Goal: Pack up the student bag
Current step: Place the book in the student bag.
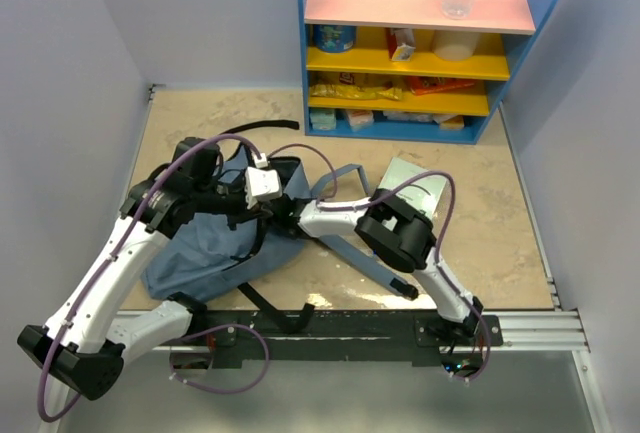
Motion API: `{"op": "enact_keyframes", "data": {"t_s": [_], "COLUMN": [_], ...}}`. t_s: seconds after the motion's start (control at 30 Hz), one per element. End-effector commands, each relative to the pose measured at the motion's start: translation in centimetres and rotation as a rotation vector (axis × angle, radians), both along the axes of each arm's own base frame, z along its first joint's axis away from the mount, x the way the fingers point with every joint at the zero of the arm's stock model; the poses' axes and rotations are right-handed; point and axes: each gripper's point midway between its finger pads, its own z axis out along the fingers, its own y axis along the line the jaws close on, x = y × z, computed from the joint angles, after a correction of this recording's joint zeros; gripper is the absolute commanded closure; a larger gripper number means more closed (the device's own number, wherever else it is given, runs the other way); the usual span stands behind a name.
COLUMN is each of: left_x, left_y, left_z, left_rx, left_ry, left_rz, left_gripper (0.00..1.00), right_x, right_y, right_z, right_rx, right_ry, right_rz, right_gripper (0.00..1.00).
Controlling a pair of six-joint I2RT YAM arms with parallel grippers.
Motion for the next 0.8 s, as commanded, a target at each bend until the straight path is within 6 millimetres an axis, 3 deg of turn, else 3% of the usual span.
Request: {"op": "enact_keyframes", "data": {"t_s": [0.0,0.07,0.1,0.17,0.2,0.23,0.27,0.3,0.33,0.4,0.43,0.47,0.5,0.53,0.6,0.63,0.67,0.77], "left_x": [0.5,0.5,0.5,0.7,1.0,1.2,1.4,1.9,2.1,3.0,3.2,3.3,3.8,4.1,4.8,5.0,5.1,5.6], "left_y": [-1.2,-1.2,-1.1,-1.0,-0.9,-0.9,-0.9,-0.7,-0.7,-0.5,-0.4,-0.2,0.1,0.4,1.5,1.6,1.6,0.0], "left_z": [3.8,3.5,3.4,3.0,2.7,2.6,2.5,2.2,2.0,1.2,0.6,0.0,-0.8,-2.2,-4.6,-5.0,-5.2,-3.1], "left_rx": [-0.102,-0.106,-0.104,-0.096,-0.085,-0.08,-0.074,-0.06,-0.052,-0.02,-0.006,0.013,0.041,0.067,0.143,0.156,0.162,0.088], "left_ry": [-0.129,-0.129,-0.128,-0.12,-0.116,-0.113,-0.111,-0.109,-0.107,-0.109,-0.102,-0.103,-0.104,-0.098,-0.088,-0.089,-0.087,-0.051], "left_rz": [-0.045,-0.04,-0.032,-0.018,-0.006,0.002,0.009,0.027,0.034,0.053,0.057,0.054,0.07,0.081,0.12,0.123,0.119,0.116], "left_gripper": [1.0,1.0,1.0,1.0,1.0,1.0,0.97,0.96,0.95,0.94,0.94,0.95,0.96,0.98,0.99,0.99,0.87,0.41], "right_x": [0.5,0.9,0.8,0.8,0.4,0.4,0.0,-0.1,0.3,0.0,0.6,0.4,0.6,1.8,1.3,2.3,1.7,1.9], "right_y": [-5.1,-7.9,-9.4,-11.5,-13.0,-14.5,-16.2,-17.4,-19.2,-22.9,-25.6,-27.9,-29.6,-32.6,-36.4,-39.2,-40.8,-44.2], "right_z": [8.2,8.4,10.0,11.1,10.5,12.9,12.1,12.7,14.2,12.9,14.8,12.9,12.8,13.2,13.6,13.8,14.2,14.1], "right_rx": [-0.126,-0.202,-0.227,-0.271,-0.336,-0.331,-0.392,-0.405,-0.398,-0.451,-0.413,-0.442,-0.431,-0.412,-0.366,-0.362,-0.357,-0.405], "right_ry": [-0.202,-0.222,-0.256,-0.273,-0.281,-0.317,-0.301,-0.302,-0.306,-0.255,-0.254,-0.218,-0.196,-0.181,-0.176,-0.167,-0.17,-0.167], "right_rz": [-0.056,-0.088,-0.095,-0.106,-0.098,-0.133,-0.134,-0.145,-0.183,-0.23,-0.294,-0.319,-0.362,-0.44,-0.507,-0.58,-0.608,-0.671], "right_gripper": [0.01,0.01,0.01,0.01,0.01,0.01,0.01,0.01,0.01,0.01,0.01,0.01,0.01,0.01,0.02,0.01,0.01,0.01]}}
